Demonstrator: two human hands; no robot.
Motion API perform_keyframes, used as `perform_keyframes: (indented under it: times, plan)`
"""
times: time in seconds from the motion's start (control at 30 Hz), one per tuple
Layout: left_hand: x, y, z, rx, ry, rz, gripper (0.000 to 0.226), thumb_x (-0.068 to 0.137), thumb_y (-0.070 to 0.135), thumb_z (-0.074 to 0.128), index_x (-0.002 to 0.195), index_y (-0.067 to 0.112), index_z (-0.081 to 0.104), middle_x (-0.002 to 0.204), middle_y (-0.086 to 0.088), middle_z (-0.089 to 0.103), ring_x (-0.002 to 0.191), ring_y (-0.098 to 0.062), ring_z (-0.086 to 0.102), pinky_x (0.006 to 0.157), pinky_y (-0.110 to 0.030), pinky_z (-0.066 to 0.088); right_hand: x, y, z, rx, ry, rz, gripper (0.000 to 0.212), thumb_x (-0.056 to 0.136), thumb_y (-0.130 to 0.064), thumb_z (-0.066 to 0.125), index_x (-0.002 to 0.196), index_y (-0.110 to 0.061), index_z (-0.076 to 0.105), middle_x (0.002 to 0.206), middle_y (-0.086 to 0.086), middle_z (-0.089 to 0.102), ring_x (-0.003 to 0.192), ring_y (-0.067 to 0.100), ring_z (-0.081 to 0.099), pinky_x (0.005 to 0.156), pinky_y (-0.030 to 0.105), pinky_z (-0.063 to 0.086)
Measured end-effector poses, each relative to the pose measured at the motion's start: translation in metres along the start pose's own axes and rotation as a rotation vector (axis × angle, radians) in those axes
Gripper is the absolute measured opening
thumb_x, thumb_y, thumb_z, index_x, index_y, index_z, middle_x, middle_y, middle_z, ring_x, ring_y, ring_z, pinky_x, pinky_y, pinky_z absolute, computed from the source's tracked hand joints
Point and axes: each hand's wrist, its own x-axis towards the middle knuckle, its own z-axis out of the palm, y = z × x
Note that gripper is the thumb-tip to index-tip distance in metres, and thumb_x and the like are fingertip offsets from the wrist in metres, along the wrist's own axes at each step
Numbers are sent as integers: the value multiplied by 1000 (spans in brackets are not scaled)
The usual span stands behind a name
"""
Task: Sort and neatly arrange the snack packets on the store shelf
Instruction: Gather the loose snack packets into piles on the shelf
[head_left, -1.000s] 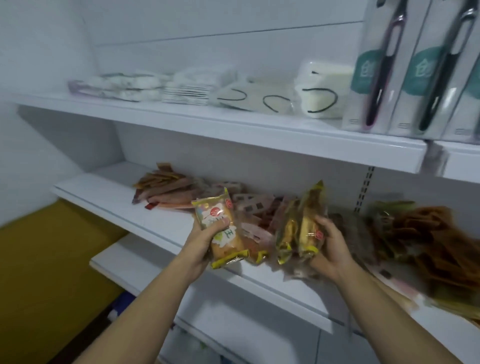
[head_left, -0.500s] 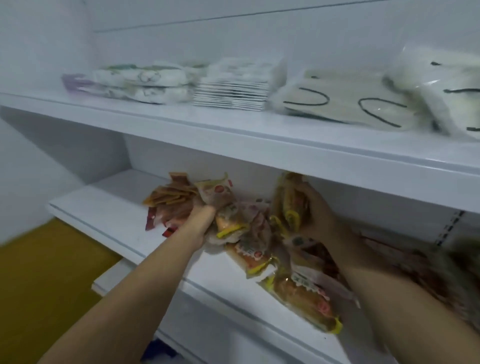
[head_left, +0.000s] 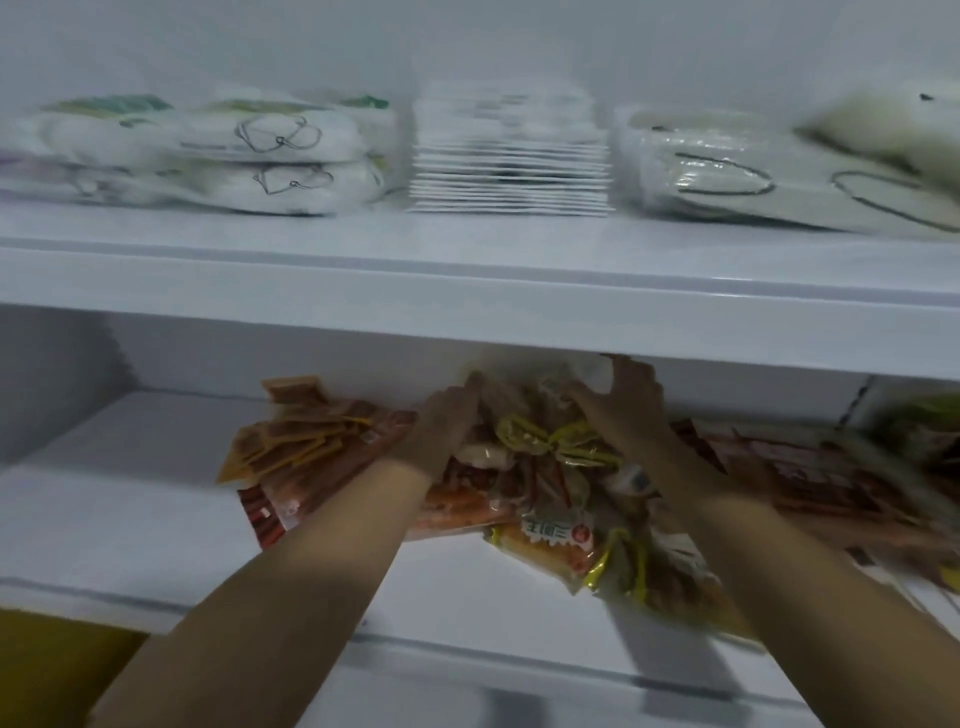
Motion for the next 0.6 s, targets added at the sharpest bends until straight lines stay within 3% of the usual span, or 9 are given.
perform_keyframes:
  times: [0.03,0.13,0.2,0.3,0.33,0.4,0.5,0.6]
  plan:
    - [1,-2,-9,52,-15,-4,34,109,40,41,97,13,58,85,-3,59,73,-14,58,55,-16,47,-4,-3,-1,-72,37,-36,83,86,-69,56,153,-24,33,150,12,36,136,37,35,107,48,34]
    - [-4,-14,-41,230,60,80,39,106,38,44,112,4,63,115,-26,65,106,-36,63,87,-28,49,-22,-26,4,-303,135,-255,62,93,-52,59,146,-23,42,150,11,40,135,38,35,106,54,35]
    - [-11,-28,-69,152,116,26,45,102,41,47,112,1,64,123,-25,66,112,-36,62,97,-37,49,-32,-49,21,-361,138,-466,52,92,-47,62,138,-24,52,143,9,49,133,37,39,103,54,39]
    - [-35,-48,-117,154,184,16,28,106,30,50,112,11,69,116,-3,68,105,-21,60,88,-29,43,-44,-92,64,-364,23,-670,46,90,-47,55,131,-26,59,135,6,53,128,33,43,100,52,44]
    - [-37,-62,-135,76,257,-17,26,102,33,55,111,14,70,112,-2,69,100,-19,61,89,-31,46,-48,-106,81,-387,-37,-711,46,91,-47,53,132,-26,58,135,5,52,128,32,44,99,51,45]
    - [-39,-88,-167,-21,340,-88,32,92,38,61,106,12,72,107,-13,74,95,-29,68,87,-43,56,-50,-130,119,-416,-160,-744,45,95,-47,52,135,-25,54,138,3,50,127,29,44,99,50,46]
    - [-42,-110,-207,-128,336,-168,19,96,36,62,94,19,69,89,-12,74,78,-25,68,64,-30,50,-47,-159,177,-466,-326,-742,48,95,-41,53,139,-21,49,139,5,48,128,30,44,101,49,44]
    - [-30,-132,-234,-235,303,-216,20,98,30,58,106,15,68,98,-6,76,92,-22,72,77,-32,50,-43,-187,231,-483,-479,-716,59,89,-35,60,145,-25,42,144,5,44,130,33,44,104,51,44]
